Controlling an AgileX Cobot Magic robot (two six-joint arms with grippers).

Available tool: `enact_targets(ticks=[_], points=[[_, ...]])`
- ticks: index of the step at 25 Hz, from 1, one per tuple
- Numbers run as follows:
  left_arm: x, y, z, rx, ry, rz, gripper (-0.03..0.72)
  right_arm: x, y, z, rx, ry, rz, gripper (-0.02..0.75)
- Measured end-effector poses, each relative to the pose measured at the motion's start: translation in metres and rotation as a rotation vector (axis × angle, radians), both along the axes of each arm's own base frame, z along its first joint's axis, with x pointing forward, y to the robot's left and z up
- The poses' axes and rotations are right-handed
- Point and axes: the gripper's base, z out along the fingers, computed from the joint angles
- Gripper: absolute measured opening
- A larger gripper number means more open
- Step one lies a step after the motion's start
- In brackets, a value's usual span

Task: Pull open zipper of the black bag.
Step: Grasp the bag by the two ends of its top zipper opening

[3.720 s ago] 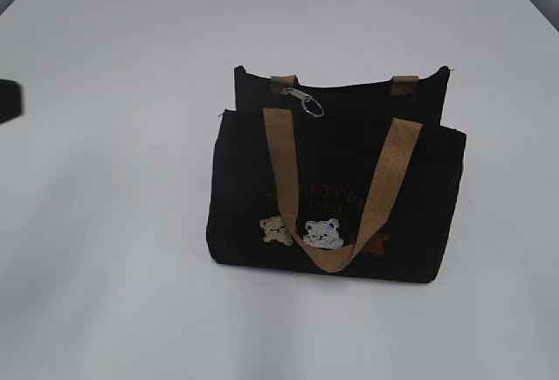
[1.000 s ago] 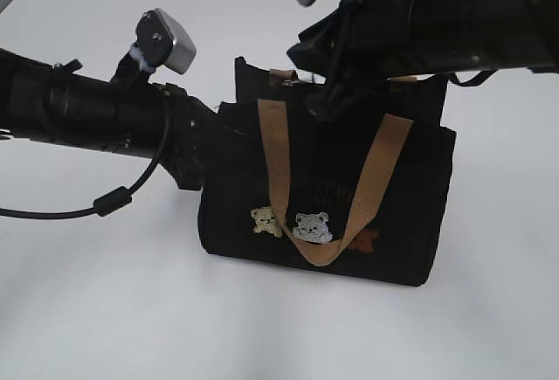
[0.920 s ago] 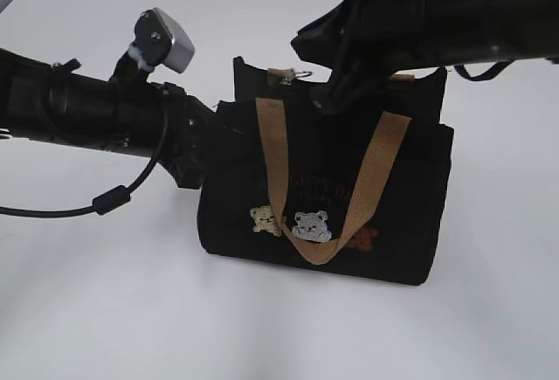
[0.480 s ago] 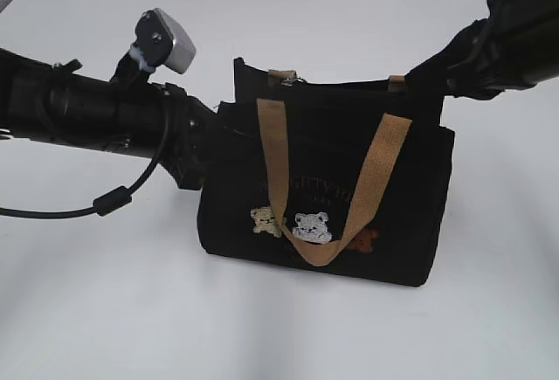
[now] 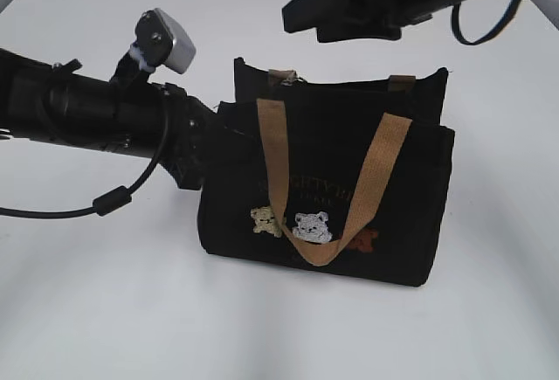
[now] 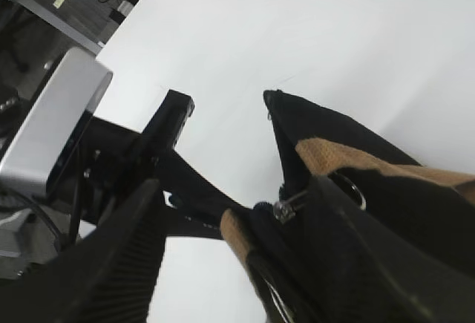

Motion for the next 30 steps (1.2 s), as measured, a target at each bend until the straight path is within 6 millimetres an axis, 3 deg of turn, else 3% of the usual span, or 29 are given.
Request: enact_targets(ticks=[4,9,19,24,30], points=[[0.0,0.0,0.0,0.0,0.0,0.0,0.063,0.028,0.009,-0.012,0.055,0.152,-0.046,0.461],[0.0,0.0,0.0,0.0,0.0,0.0,0.063,0.044,0.011,-0.03,0.033,0.272,-0.108,0.461],[0.0,0.0,0.0,0.0,0.0,0.0,0.063,0.049,0.013,-0.054,-0.022,0.321,-0.104,0.461],[0.0,0.0,0.0,0.001,0.0,-0.001,0.063,0.042,0.031,-0.056,-0.031,0.322,-0.059,0.454],[0.0,0.0,0.0,0.005,-0.002,-0.005,0.063,0.037,0.032,-0.058,-0.07,0.336,-0.011,0.408]])
